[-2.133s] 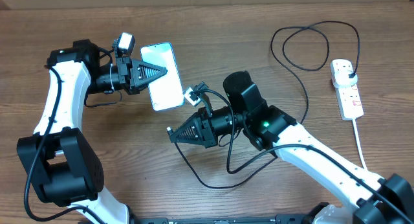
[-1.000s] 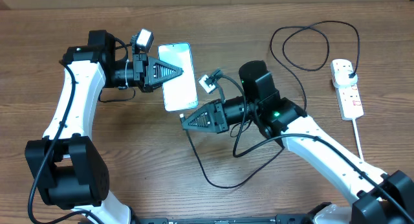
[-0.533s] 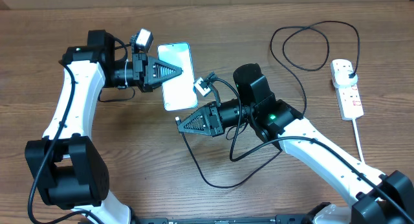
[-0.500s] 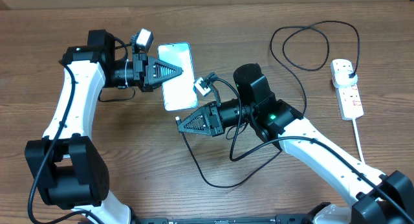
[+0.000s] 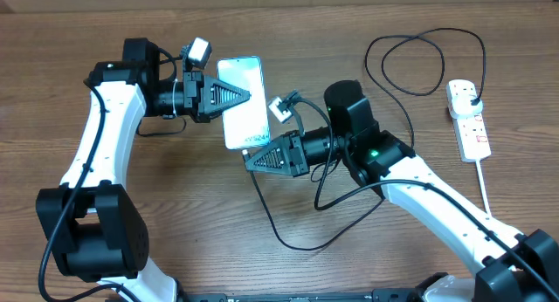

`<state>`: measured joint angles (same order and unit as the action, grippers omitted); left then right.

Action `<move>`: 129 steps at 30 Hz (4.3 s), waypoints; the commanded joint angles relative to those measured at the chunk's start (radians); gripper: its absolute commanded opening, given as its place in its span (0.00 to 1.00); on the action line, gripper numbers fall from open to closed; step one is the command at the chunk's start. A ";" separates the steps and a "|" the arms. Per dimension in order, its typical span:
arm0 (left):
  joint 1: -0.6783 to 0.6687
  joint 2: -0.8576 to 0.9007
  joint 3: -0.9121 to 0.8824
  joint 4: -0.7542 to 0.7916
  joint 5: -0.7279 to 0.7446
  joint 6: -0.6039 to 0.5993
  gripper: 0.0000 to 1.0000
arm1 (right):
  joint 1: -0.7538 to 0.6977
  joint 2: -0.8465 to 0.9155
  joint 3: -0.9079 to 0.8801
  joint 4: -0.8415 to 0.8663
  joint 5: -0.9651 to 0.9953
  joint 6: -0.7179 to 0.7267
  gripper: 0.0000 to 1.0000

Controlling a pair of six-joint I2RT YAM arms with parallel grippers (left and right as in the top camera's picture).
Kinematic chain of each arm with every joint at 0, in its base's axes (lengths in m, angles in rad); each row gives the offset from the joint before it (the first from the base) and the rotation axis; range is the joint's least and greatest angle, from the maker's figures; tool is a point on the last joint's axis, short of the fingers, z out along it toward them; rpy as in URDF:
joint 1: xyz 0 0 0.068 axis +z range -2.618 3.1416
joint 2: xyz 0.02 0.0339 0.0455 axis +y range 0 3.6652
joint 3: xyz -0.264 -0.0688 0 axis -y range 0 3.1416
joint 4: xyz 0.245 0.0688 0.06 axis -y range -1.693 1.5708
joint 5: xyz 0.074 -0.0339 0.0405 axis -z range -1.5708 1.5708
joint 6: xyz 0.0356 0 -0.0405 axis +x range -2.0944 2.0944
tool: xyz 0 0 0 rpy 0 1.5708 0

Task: Plug charger to phone and switch on socket

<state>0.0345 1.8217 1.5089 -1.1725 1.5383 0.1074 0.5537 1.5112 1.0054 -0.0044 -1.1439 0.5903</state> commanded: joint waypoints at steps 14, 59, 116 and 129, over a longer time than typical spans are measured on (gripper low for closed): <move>0.019 -0.038 0.027 0.019 0.042 -0.142 0.04 | -0.028 -0.005 0.002 0.064 0.021 0.092 0.04; -0.018 -0.038 0.027 0.164 0.042 -0.324 0.04 | -0.034 -0.005 0.002 0.064 0.025 0.091 0.04; -0.018 -0.038 0.027 0.163 0.040 -0.264 0.04 | -0.031 -0.005 0.002 0.239 0.392 0.278 0.04; -0.055 -0.038 0.027 0.163 0.023 -0.251 0.04 | -0.031 -0.005 0.002 0.288 0.437 0.278 0.04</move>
<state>0.0586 1.8217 1.5364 -0.9783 1.5272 -0.1799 0.5499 1.5108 0.9749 0.2314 -0.9504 0.8688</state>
